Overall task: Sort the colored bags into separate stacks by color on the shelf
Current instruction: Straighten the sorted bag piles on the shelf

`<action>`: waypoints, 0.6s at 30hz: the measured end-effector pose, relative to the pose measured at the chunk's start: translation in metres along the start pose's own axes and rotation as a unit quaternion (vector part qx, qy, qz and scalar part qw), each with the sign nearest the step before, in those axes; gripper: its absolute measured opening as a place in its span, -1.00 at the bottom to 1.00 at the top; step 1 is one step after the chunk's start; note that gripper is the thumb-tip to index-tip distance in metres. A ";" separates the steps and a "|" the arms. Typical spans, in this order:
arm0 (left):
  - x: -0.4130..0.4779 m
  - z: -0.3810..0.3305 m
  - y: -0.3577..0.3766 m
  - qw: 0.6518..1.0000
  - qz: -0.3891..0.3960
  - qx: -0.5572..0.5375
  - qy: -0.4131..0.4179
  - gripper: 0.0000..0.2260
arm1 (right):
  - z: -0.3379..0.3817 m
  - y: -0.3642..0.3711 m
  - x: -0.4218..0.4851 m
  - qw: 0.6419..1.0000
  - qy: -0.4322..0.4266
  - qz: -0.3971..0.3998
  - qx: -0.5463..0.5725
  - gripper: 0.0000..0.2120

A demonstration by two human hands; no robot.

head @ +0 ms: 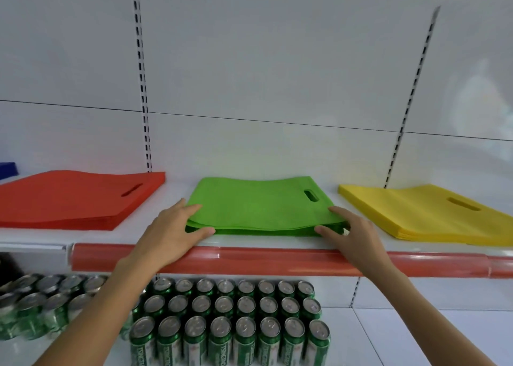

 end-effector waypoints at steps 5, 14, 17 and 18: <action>-0.001 0.005 -0.003 0.999 -0.006 -0.045 0.013 -0.55 | -0.004 0.002 0.004 0.999 0.015 -0.017 0.049 -0.56; -0.005 0.008 -0.001 0.992 -0.036 -0.116 -0.028 -0.64 | -0.013 -0.001 0.002 0.997 0.025 -0.036 0.058 -0.57; -0.004 0.009 -0.003 0.989 -0.061 -0.129 -0.031 -0.70 | -0.012 -0.001 0.002 0.997 0.021 -0.036 0.070 -0.58; -0.004 0.009 -0.003 0.988 -0.070 -0.136 -0.033 -0.71 | -0.012 -0.002 0.002 0.996 0.019 -0.041 0.074 -0.60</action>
Point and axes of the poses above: each hand's wrist, its own x-axis towards the middle knuckle, its own y-axis out of the palm, z = x × y, the point moved 3 cm from there along x, towards the middle knuckle, and after that the axes turned 10 degrees about -y, right-handed, at the moved point
